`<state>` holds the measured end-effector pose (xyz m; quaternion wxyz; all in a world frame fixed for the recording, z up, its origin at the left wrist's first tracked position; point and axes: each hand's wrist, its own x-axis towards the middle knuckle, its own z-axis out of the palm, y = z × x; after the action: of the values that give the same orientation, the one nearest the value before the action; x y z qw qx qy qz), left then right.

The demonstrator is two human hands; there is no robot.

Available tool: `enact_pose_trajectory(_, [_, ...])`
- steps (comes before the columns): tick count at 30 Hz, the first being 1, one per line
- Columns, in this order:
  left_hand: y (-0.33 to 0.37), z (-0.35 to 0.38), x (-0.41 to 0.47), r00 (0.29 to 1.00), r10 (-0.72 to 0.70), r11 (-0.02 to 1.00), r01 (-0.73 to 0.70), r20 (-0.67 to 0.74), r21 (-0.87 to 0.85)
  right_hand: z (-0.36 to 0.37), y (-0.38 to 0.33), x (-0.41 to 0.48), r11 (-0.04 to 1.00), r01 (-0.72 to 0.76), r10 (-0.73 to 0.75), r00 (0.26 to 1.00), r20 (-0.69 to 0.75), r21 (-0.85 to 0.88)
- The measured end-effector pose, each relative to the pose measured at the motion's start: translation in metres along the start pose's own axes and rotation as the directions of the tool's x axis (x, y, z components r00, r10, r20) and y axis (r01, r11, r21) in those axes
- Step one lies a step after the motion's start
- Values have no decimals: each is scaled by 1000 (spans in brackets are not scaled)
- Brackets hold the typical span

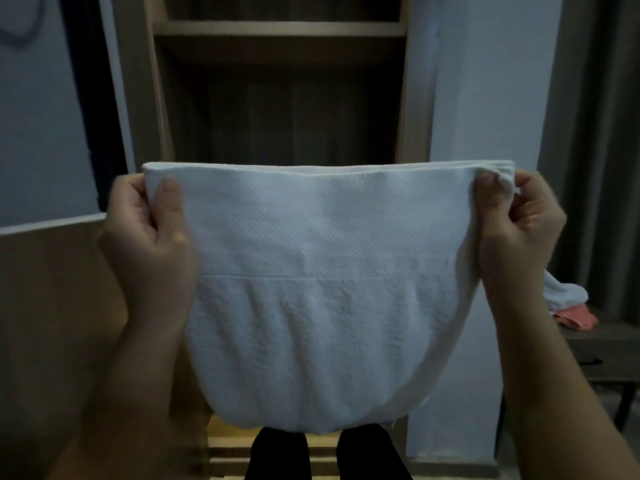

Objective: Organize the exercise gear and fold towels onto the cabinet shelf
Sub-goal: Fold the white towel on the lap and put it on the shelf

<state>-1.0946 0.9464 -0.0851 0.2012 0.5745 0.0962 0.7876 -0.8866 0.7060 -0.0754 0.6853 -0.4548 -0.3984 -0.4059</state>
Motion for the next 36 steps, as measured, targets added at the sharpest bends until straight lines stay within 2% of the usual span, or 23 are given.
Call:
enact_pose_trajectory(4, [7,-6,-4,999,-25,998,23,34,64,-9,-8,-2,1000,-16,16,1000,12,-7])
enact_pose_trajectory(9, [-19,-6,-40,968,-150,983,124,200,138,-16,26,-37,980,-189,196,974,112,-67])
enact_pose_trajectory(12, [-49,0,-66,912,-280,943,201,301,266,-14,55,-64,931,-349,363,913,185,-104])
enact_pose_trajectory(16, [-107,17,-105,791,-494,842,330,361,428,-6,107,-101,814,-488,566,787,245,-314])
enact_pose_trajectory(19, [-162,27,-142,615,-696,676,389,370,626,3,155,-136,653,-542,730,636,250,-529])
enact_pose_trajectory(22, [-208,29,-186,424,-844,478,322,328,817,10,203,-183,434,-574,892,383,241,-694])
enact_pose_trajectory(25, [-236,23,-235,228,-942,304,264,247,915,6,238,-237,200,-591,980,124,156,-782])
enact_pose_trajectory(27, [-247,20,-256,148,-974,206,251,172,946,3,252,-266,61,-573,997,-11,82,-817])
enact_pose_trajectory(28, [-251,21,-262,128,-981,175,245,147,954,2,257,-274,12,-559,998,-51,48,-829])
enact_pose_trajectory(30, [-258,25,-266,104,-986,154,238,132,959,5,268,-283,-20,-528,998,-67,18,-849])
enact_pose_trajectory(33, [-262,27,-269,70,-988,155,278,141,948,10,274,-286,-22,-499,999,-39,-3,-867])
enact_pose_trajectory(36, [-263,24,-271,137,-982,175,372,132,912,11,273,-289,47,-558,999,32,35,-829])
